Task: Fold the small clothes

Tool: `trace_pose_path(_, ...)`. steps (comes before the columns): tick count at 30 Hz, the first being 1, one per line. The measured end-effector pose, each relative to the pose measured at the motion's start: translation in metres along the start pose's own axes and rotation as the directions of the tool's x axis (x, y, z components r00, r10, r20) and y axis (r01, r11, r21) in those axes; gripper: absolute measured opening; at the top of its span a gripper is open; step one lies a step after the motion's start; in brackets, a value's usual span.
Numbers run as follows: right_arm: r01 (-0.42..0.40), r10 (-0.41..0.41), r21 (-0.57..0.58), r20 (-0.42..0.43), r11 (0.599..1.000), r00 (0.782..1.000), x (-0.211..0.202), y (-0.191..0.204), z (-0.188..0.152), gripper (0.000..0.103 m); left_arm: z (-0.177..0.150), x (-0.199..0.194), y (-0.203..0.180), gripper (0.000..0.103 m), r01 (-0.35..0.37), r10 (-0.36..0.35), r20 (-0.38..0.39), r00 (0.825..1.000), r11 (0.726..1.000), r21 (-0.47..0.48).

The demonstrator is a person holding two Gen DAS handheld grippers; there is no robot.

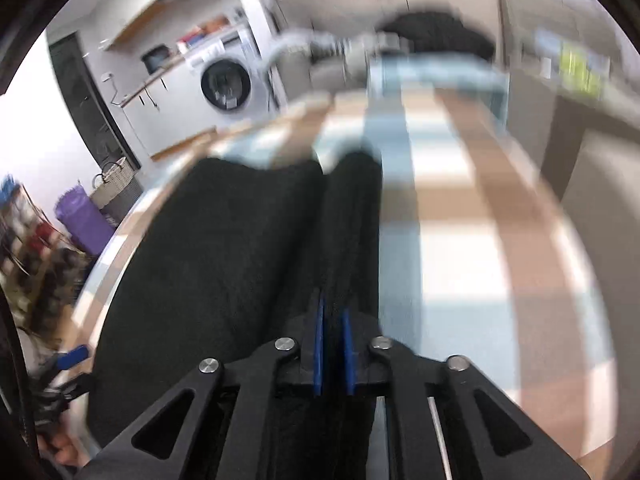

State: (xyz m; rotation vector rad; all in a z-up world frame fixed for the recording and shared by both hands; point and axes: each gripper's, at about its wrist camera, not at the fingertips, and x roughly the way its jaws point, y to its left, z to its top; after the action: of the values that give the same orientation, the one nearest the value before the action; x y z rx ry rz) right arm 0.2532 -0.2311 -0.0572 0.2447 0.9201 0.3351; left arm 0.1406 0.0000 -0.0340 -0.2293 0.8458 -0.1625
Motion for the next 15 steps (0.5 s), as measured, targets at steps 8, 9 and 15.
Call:
trace_pose_path(8, -0.014, 0.013, -0.049, -0.029, 0.999, 1.000, -0.041, 0.000, -0.057, 0.021, -0.007, 0.003, -0.019, 0.078, 0.005, -0.004, -0.015, 1.000, 0.998, 0.067)
trace_pose_path(9, -0.010, 0.010, -0.044, -0.013, 0.999, 1.000, -0.047, 0.000, -0.059, 0.022, -0.008, 0.002, -0.022, 0.078, 0.005, -0.004, -0.011, 1.000, 0.997, 0.083)
trace_pose_path(15, -0.146, 0.148, -0.042, 0.055, 0.988, 0.987, -0.066, 0.027, -0.055, 0.042, -0.008, 0.007, -0.028, 0.078, 0.010, -0.008, -0.023, 1.000, 0.996, 0.090)
